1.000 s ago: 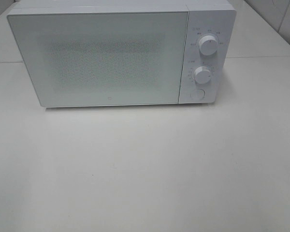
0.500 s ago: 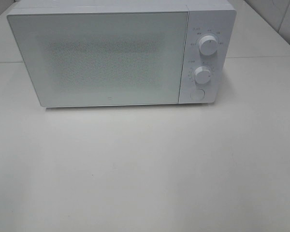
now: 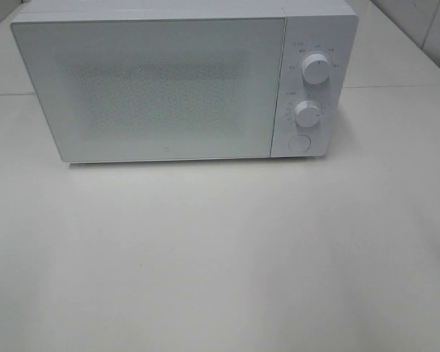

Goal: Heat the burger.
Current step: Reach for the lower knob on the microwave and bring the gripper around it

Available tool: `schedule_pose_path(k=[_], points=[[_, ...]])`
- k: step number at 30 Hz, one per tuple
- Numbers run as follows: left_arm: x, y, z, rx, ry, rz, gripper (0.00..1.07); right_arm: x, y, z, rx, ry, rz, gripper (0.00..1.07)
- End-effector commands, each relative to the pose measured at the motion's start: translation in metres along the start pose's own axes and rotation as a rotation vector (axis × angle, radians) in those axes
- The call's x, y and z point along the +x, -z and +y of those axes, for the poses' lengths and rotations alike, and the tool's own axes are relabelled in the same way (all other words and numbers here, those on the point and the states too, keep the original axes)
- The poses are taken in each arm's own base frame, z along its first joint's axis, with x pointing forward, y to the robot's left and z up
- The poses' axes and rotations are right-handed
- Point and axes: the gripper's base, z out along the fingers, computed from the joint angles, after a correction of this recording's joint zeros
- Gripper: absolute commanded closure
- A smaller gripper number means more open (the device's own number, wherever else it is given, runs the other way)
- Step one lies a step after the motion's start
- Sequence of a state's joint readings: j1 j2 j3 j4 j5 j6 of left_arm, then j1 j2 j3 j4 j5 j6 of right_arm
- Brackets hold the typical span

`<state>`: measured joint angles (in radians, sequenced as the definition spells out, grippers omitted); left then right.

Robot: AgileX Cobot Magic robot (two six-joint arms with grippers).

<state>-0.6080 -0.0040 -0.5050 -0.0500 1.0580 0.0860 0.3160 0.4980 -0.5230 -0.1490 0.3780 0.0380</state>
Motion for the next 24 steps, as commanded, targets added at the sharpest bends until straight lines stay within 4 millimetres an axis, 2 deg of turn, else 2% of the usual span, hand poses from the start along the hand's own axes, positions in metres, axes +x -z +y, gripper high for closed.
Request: schedule_pose_path(k=[1,2,4,5,8,10,13,15,16,17,18,20,24], points=[[0.001,0.003,0.0,-0.006,0.0,-0.036,1.06,-0.006,-0.021,0.002,-0.007,0.018,-0.015,0.35],[0.001,0.003,0.0,-0.006,0.0,-0.036,1.06,-0.007,-0.032,0.003,-0.015,0.021,-0.005,0.36],[0.001,0.003,0.0,-0.006,0.0,-0.036,1.06,-0.007,-0.037,0.004,-0.018,0.022,-0.001,0.37],[0.001,0.003,0.0,-0.006,0.0,-0.036,1.06,-0.008,-0.05,0.005,-0.028,0.024,0.003,0.38],[0.001,0.003,0.0,-0.006,0.0,-0.036,1.06,-0.008,-0.055,0.006,-0.032,0.024,-0.003,0.39],[0.001,0.003,0.0,-0.006,0.0,-0.036,1.06,-0.008,-0.079,0.009,-0.049,0.018,0.001,0.4],[0.001,0.003,0.0,-0.006,0.0,-0.036,1.06,-0.007,-0.084,0.01,-0.053,0.019,-0.001,0.4],[0.001,0.003,0.0,-0.006,0.0,-0.036,1.06,-0.005,-0.107,0.013,-0.072,0.019,-0.013,0.4],[0.001,0.003,0.0,-0.006,0.0,-0.036,1.06,-0.005,-0.107,0.013,-0.072,0.019,-0.013,0.4],[0.001,0.003,0.0,-0.008,0.0,-0.036,1.06,-0.002,-0.12,0.015,-0.082,0.015,-0.019,0.4],[0.001,0.003,0.0,-0.008,0.0,-0.036,1.06,-0.002,-0.12,0.015,-0.082,0.015,-0.019,0.4],[0.001,0.003,0.0,-0.009,0.0,-0.035,1.06,0.003,-0.136,0.018,-0.093,0.006,-0.023,0.4],[0.001,0.003,0.0,-0.009,0.0,-0.035,1.06,0.008,-0.151,0.021,-0.105,0.004,-0.026,0.4]])
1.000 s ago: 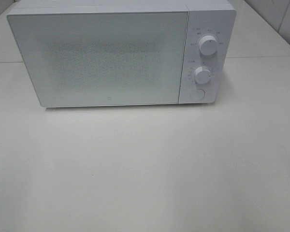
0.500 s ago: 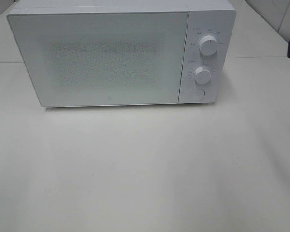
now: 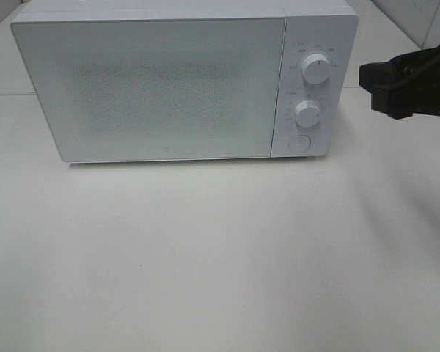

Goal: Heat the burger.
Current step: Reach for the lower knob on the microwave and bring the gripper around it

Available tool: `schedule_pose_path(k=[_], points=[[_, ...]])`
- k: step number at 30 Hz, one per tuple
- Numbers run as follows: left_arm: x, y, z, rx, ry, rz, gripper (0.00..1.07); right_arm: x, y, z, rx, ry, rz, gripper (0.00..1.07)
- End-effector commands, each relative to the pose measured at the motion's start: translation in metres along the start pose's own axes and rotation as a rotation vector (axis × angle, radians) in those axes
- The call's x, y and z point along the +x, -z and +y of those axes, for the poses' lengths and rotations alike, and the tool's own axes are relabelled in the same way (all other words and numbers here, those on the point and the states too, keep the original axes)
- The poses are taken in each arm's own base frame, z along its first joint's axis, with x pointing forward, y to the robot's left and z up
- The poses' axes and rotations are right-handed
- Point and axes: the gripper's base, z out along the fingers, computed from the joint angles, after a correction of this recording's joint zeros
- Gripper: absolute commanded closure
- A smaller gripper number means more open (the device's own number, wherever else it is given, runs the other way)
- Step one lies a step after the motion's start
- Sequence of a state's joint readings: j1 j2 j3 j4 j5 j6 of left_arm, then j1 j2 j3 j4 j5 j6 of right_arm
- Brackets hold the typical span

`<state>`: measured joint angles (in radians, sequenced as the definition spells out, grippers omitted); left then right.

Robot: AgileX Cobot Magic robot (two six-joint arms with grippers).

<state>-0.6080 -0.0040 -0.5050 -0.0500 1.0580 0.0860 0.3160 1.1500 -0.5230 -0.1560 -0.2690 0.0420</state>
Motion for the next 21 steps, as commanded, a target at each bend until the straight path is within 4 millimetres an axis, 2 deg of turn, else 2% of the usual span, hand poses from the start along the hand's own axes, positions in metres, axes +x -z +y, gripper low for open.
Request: schedule_pose_path(k=[1,2,3,4,5,10,16,21], points=[[0.001,0.003,0.0,-0.009,0.0,-0.035,1.06,0.006,-0.017,0.002,-0.014,-0.013,-0.026,0.4],[0.001,0.003,0.0,-0.009,0.0,-0.035,1.06,0.011,-0.027,0.002,-0.021,-0.016,-0.025,0.4],[0.001,0.003,0.0,-0.009,0.0,-0.035,1.06,0.011,-0.027,0.002,-0.021,-0.016,-0.025,0.4],[0.001,0.003,0.0,-0.009,0.0,-0.035,1.06,0.016,-0.035,0.003,-0.028,-0.018,-0.024,0.4],[0.001,0.003,0.0,-0.009,0.0,-0.035,1.06,0.016,-0.035,0.003,-0.028,-0.018,-0.024,0.4],[0.001,0.003,0.0,-0.009,0.0,-0.035,1.06,0.032,-0.061,0.007,-0.048,-0.028,-0.038,0.4],[0.0,0.002,0.0,-0.009,-0.001,-0.033,1.06,0.046,-0.079,0.005,-0.02,-0.096,-0.056,0.4],[0.0,0.002,0.0,-0.009,-0.001,-0.033,1.06,0.066,-0.097,0.003,0.024,-0.158,-0.069,0.4]])
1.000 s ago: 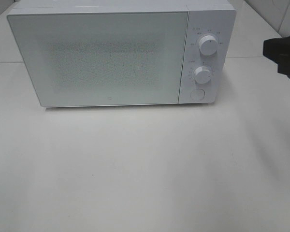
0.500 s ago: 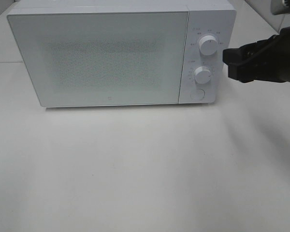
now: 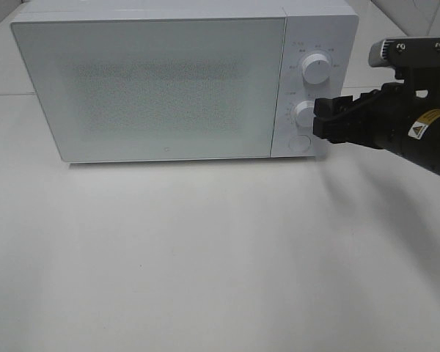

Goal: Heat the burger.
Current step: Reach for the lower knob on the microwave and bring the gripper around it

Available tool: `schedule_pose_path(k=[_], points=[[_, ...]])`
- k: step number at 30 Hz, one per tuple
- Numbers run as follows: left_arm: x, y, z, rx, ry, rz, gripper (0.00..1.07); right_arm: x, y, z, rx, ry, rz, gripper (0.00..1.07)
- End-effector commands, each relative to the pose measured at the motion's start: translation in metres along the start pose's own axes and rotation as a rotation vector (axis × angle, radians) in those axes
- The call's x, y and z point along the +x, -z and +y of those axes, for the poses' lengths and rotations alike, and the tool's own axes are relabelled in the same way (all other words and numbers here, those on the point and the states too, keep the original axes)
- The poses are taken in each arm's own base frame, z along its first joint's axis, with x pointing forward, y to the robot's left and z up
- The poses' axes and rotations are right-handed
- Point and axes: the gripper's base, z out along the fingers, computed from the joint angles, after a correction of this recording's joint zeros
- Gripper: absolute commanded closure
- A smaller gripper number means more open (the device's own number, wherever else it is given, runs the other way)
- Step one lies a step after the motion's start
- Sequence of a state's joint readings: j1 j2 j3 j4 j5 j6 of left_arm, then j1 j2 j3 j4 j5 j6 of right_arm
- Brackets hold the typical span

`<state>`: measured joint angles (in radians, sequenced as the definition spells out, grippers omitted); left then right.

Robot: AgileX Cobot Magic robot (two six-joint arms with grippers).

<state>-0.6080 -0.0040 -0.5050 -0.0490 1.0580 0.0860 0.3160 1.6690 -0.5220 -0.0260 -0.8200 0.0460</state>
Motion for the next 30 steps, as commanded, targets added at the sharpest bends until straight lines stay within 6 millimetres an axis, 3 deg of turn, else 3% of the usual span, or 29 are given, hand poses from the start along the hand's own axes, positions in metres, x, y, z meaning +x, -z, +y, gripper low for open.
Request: schedule_pose_path(k=[1,8,20,27,30], points=[[0.0,0.002,0.0,-0.008,-0.001,-0.034,1.06,0.004,-0.005,-0.002,0.012,-0.021,-0.038,0.4],[0.0,0.002,0.0,-0.008,-0.001,-0.034,1.06,0.022,-0.019,-0.002,0.014,-0.023,-0.055,0.4],[0.0,0.002,0.0,-0.007,0.0,-0.034,1.06,0.01,-0.044,-0.006,0.054,-0.055,-0.007,0.4],[0.0,0.002,0.0,-0.007,0.0,-0.034,1.06,0.009,-0.045,-0.005,0.051,-0.053,-0.012,0.4],[0.0,0.002,0.0,-0.007,0.0,-0.034,1.06,0.01,-0.045,0.011,0.007,-0.004,-0.004,0.4]])
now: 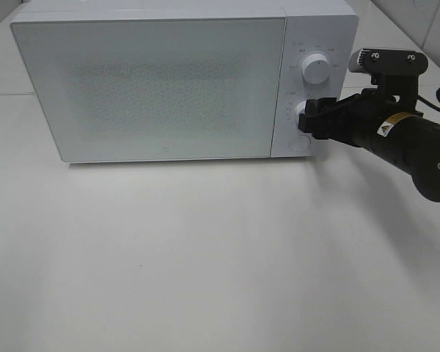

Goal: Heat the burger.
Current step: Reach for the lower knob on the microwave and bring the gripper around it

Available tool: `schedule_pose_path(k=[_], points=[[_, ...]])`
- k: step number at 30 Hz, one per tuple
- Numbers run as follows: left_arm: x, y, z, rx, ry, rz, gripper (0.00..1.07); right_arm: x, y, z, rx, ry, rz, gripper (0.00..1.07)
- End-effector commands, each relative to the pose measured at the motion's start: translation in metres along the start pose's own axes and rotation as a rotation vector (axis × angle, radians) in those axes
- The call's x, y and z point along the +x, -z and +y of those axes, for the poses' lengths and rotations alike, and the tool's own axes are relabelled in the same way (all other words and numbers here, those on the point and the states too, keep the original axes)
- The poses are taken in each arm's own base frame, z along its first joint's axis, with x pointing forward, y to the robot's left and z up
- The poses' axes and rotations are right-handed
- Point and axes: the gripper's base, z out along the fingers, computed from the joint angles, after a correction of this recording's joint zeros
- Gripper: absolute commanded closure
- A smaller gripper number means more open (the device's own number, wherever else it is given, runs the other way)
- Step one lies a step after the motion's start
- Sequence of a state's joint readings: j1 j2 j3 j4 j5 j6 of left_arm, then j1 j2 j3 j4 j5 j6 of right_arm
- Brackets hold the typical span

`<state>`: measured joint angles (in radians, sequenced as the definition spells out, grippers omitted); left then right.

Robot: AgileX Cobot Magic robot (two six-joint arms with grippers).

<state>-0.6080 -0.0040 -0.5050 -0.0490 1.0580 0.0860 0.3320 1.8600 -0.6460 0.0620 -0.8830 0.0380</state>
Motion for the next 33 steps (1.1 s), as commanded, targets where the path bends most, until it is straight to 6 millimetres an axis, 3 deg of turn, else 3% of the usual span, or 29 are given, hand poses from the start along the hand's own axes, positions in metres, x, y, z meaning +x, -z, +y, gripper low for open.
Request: schedule_pose_path(k=[1,4,9,33], points=[[0.0,0.002,0.0,-0.007,0.0,-0.034,1.06,-0.002,0.0,0.017,-0.049,0.061,-0.011,0.4],[0.0,0.002,0.0,-0.007,0.0,-0.034,1.06,-0.003,0.001,0.025,-0.016,0.02,-0.03,0.4],[0.0,0.002,0.0,-0.007,0.0,-0.034,1.06,0.001,-0.001,0.02,0.049,-0.014,-0.042,0.4],[0.0,0.002,0.0,-0.002,0.002,-0.034,1.06,0.015,-0.016,0.024,0.005,0.055,-0.115,0.4]])
